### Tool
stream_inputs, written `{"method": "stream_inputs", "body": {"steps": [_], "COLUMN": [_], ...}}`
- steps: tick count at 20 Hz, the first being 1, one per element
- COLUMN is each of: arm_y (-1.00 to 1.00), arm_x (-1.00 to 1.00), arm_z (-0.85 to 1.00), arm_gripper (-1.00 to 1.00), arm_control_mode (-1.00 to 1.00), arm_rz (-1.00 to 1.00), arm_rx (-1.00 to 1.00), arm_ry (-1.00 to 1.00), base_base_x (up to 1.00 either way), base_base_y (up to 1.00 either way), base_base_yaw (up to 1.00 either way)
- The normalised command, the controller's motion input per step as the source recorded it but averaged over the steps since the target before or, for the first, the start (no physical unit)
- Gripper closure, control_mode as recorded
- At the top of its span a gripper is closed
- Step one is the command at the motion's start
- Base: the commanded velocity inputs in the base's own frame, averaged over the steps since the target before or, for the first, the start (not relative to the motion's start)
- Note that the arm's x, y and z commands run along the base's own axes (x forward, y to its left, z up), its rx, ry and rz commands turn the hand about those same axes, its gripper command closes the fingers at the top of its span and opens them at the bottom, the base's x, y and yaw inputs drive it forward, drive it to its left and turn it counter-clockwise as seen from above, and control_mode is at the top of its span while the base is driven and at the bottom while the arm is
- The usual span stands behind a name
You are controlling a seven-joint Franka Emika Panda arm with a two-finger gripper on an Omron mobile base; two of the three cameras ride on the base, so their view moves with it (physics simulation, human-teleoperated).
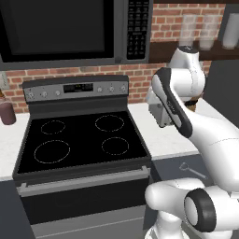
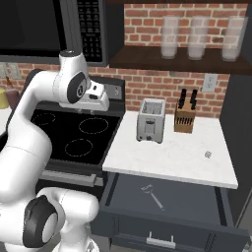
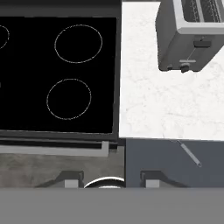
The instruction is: Pick the peeler from the drawer and place it on the counter.
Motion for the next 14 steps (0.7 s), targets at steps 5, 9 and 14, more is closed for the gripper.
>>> {"method": "stream_inputs", "body": {"steps": [5,9,14], "arm_y": [0.00,0.00,0.00], "arm_x": [-0.13,-0.18,-0.14], "arm_z": [0.00,0.00,0.00], "arm_gripper": [-1.00,-1.00,-1.00], "arm_control_mode": [-1.00,-1.00,-1.00], "arm_rz": [-0.05,-0.21,-0.21], "arm_rx": [-0.04,-0.06,-0.02], "arm_ry": [0.00,0.00,0.00], "base_base_x": [0.00,0.00,0.00], "base_base_y": [0.00,0.00,0.00], "base_base_yaw": [0.00,0.00,0.00]}}
